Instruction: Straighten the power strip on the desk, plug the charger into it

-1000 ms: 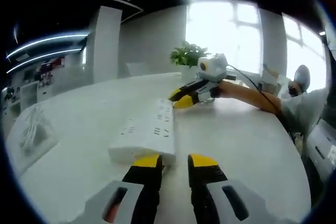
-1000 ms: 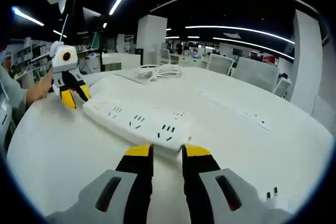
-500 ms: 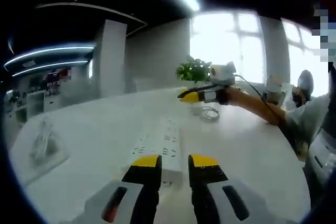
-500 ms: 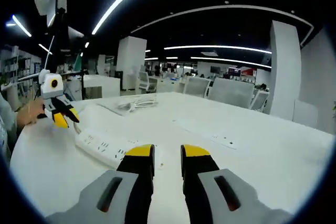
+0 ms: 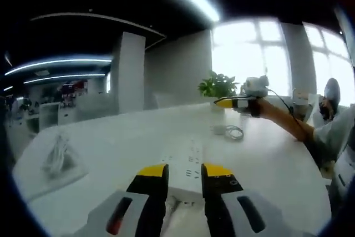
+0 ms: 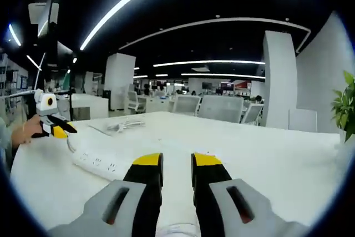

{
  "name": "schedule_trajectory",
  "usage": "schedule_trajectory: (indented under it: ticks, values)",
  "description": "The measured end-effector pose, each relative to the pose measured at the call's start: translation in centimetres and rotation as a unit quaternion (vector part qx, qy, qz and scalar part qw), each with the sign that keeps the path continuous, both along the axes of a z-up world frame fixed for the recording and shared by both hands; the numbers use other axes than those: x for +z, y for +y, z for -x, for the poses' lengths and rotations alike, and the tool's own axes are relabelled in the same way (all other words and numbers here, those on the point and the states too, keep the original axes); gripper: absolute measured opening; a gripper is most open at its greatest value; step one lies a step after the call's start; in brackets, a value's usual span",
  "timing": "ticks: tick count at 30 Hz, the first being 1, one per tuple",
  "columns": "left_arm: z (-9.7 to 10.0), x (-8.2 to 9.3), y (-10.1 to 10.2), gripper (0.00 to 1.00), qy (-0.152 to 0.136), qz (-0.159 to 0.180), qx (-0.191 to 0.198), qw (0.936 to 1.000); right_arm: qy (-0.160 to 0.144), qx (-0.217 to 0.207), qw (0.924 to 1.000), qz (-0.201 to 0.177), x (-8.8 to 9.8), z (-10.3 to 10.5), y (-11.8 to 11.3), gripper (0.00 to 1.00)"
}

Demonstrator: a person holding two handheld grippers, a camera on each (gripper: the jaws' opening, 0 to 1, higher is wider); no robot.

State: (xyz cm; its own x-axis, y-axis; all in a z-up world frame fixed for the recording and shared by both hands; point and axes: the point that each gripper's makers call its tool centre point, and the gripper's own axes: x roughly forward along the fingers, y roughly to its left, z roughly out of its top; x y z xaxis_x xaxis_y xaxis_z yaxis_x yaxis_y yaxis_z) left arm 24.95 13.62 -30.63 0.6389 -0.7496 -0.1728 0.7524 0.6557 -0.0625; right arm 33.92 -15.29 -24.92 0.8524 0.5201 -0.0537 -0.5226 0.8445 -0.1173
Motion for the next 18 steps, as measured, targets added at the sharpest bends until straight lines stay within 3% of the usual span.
schedule_trajectory:
  ticks: [7, 11, 18]
  values:
    - [-0.1, 0.0, 0.0, 0.27, -0.009, -0.014, 0.009, 0.9998, 0.018, -0.032, 0.9992, -0.019, -1.9, -0.6, -2.7, 0.19]
    - [0.0, 0.6, -0.1, 0.27, -0.011, -0.003, 0.012, 0.9999, 0.032, -0.054, 0.998, -0.002, -3.4, -0.9, -3.9, 0.2]
    - [-0.2, 0.8, -0.1, 0.27, 0.003, 0.017, 0.015, 0.9997, 0.044, -0.075, 0.9962, 0.0, -4.0, -1.2, -5.1, 0.21]
